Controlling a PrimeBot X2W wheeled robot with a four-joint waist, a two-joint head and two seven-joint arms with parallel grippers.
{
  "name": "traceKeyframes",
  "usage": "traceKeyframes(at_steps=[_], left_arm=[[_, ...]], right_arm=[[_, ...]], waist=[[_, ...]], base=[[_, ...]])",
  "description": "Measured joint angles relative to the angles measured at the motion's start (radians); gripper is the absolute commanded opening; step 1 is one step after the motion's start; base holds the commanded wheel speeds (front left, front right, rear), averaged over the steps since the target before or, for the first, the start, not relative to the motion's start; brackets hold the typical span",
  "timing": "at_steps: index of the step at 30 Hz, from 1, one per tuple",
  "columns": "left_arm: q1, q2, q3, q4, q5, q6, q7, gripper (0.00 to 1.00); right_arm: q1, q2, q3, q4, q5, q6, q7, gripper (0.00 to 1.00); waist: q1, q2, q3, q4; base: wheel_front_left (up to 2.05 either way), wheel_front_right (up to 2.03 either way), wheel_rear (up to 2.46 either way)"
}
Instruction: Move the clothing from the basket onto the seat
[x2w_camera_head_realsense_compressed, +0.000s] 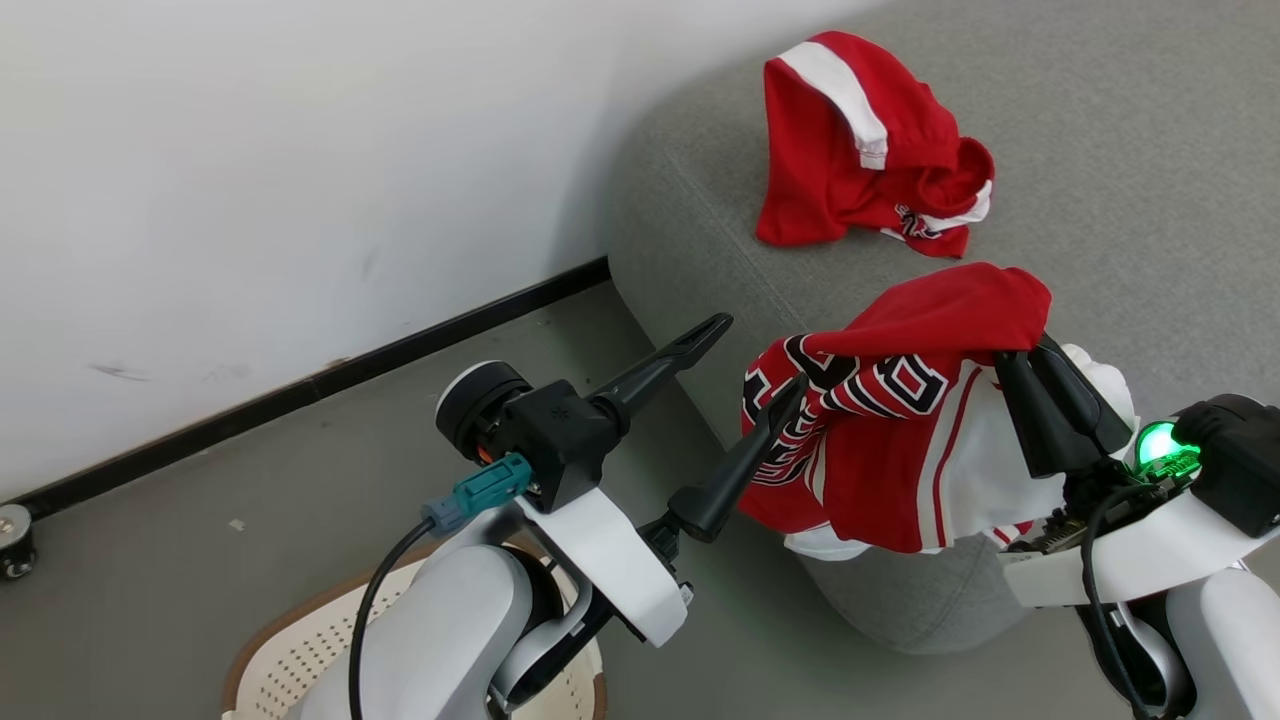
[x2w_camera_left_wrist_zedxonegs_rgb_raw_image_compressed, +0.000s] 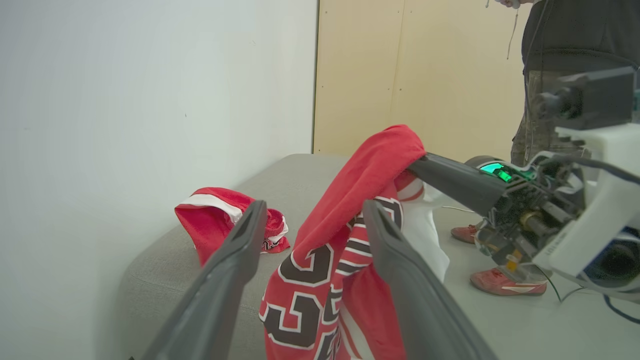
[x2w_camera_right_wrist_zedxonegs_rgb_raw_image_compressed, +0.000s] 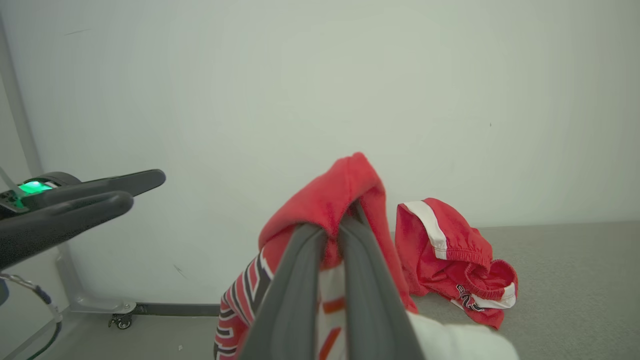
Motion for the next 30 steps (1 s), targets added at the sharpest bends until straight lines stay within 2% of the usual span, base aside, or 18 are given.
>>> traceKeyframes(at_steps=[15,22,30], left_arm=[[-0.013,0.015,0.001,0.004,0.01,0.0,0.01,1.0],[-0.014,0.022,0.002,0.002,0.02,0.002,0.028,1.0],[-0.014,0.023,-0.006,-0.013,0.027,0.013,0.049,1.0]], right_arm=[[-0.004,0.039,-0.003,-0.011,-0.001,0.0,0.0,0.0],[-0.014,0.058,-0.036,0.021,-0.002,0.0,0.0,0.0],[-0.112,0.058,-0.055,0.064,-0.002,0.0,0.0,0.0]], waist=[[0.0,0.0,0.059,-0.079],[0.0,0.0,0.087,-0.099],[0.0,0.0,0.124,-0.103]], base=[[0.0,0.0,0.0],[0.0,0.0,0.0],[0.0,0.0,0.0]])
